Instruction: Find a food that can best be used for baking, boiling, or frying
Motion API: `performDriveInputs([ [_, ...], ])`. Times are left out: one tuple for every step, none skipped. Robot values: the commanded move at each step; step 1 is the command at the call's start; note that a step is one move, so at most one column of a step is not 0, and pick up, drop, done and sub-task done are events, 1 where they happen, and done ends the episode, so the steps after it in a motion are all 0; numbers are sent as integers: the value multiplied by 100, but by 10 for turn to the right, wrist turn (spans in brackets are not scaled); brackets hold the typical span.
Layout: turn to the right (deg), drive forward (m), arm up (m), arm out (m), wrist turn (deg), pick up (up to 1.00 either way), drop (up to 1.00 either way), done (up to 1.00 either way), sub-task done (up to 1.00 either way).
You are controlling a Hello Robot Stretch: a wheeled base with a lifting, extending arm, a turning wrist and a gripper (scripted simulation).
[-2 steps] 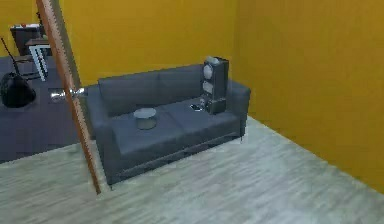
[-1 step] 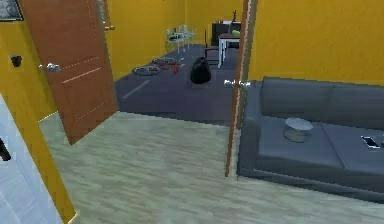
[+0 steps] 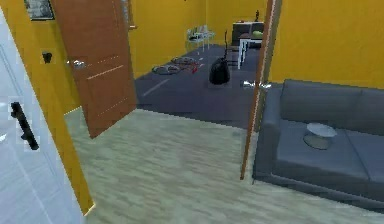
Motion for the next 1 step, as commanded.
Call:
performDriveInputs([
  [0,100,0,0,0,0,0,0,0],
])
